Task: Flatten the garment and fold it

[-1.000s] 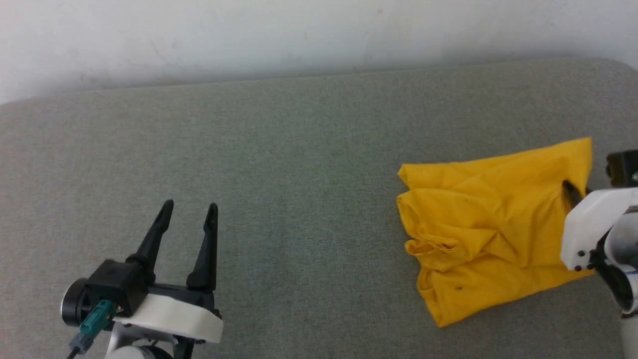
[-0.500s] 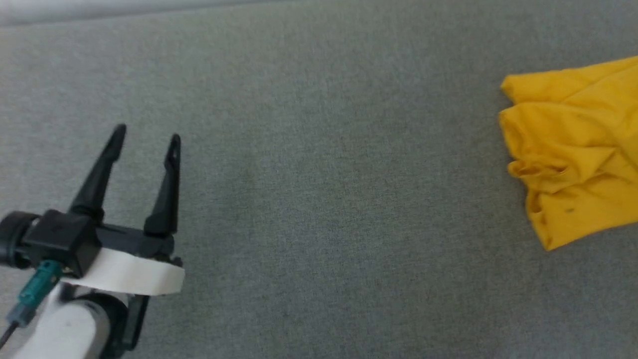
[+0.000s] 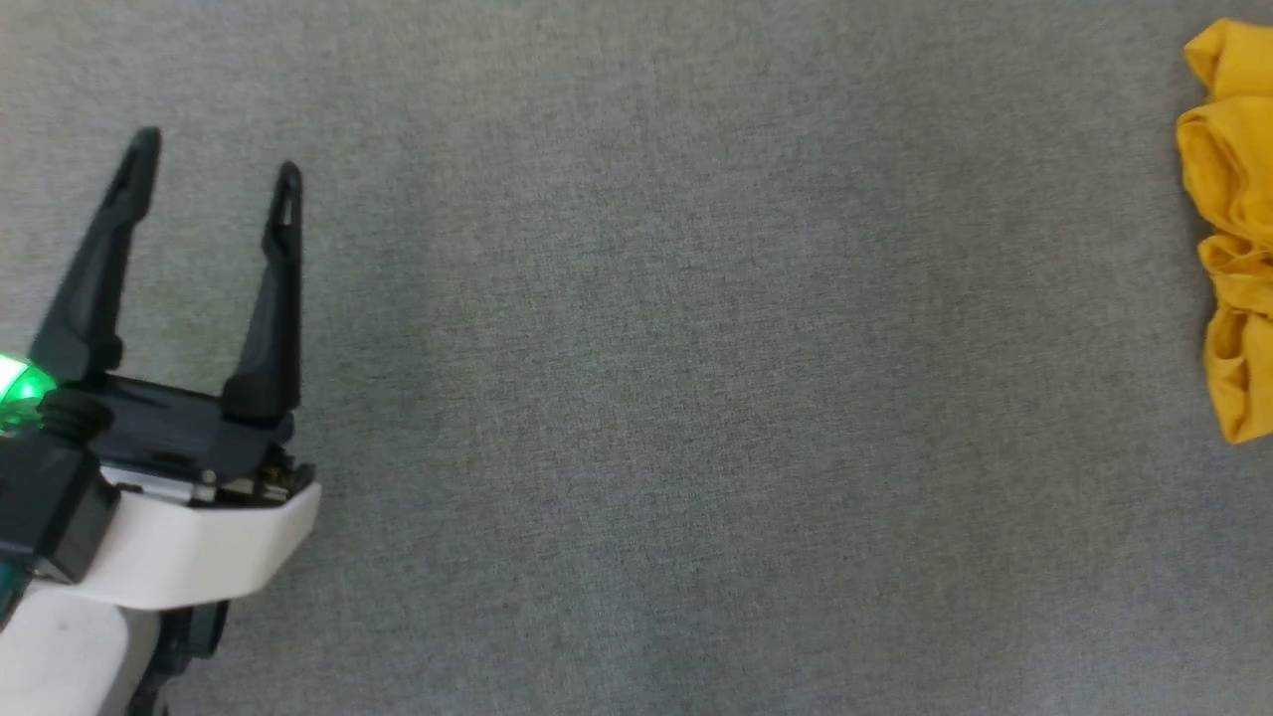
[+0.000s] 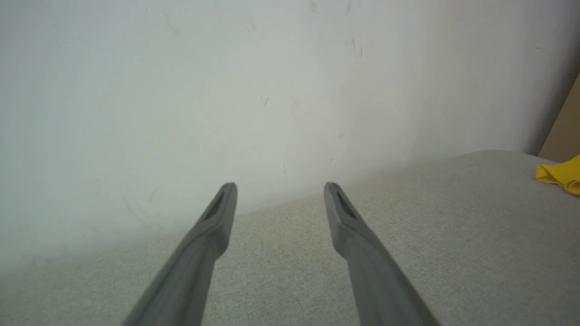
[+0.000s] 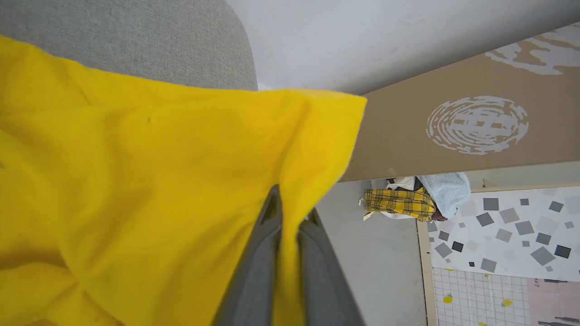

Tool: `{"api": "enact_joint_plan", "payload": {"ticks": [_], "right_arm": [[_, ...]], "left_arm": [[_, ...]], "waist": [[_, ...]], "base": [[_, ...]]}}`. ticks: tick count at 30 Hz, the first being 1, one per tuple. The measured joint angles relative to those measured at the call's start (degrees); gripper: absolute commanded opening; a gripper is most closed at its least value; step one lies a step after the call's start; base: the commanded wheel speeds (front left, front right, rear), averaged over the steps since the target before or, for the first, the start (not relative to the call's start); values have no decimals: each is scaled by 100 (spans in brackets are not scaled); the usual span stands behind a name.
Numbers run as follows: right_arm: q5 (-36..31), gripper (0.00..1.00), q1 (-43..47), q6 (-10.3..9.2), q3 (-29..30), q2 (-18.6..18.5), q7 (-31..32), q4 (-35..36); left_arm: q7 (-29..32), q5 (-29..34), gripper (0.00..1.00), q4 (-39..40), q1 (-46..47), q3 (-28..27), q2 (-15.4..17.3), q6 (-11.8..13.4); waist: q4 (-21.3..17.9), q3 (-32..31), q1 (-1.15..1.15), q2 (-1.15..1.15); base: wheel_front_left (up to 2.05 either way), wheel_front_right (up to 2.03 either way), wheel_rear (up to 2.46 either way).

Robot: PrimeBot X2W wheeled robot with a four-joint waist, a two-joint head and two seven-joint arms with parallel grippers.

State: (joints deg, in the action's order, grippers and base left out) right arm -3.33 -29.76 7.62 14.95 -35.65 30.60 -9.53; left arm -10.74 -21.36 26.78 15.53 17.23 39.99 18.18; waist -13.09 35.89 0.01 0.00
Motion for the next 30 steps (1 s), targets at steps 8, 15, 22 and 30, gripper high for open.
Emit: {"api": "enact_joint_plan", "payload": {"ticks": [8,15,22,30], "right_arm": [[-332,0,-214,0,203,44,-457,-556],[-558,100,-454,0,312,190,-769,-1016],[-637,100,-544,0,387,266,-1011,-1426],[-616,100,-526,0,238,313,-1313,-1645]], "left_arm": [[52,-180,100,-76,-22,-115,44,5],[62,-271,100,19,-26,-220,73,12],[-100,-290,100,-125,-34,-231,-63,60],[-287,-472,100,-534,-291,-148,-434,49]], "waist": [[-22,385,0,0],[-26,515,0,0],[1,337,-1,0],[78,-158,-1,0]], "base": [[0,0,0],[0,0,0],[0,0,0],[0,0,0]]}}
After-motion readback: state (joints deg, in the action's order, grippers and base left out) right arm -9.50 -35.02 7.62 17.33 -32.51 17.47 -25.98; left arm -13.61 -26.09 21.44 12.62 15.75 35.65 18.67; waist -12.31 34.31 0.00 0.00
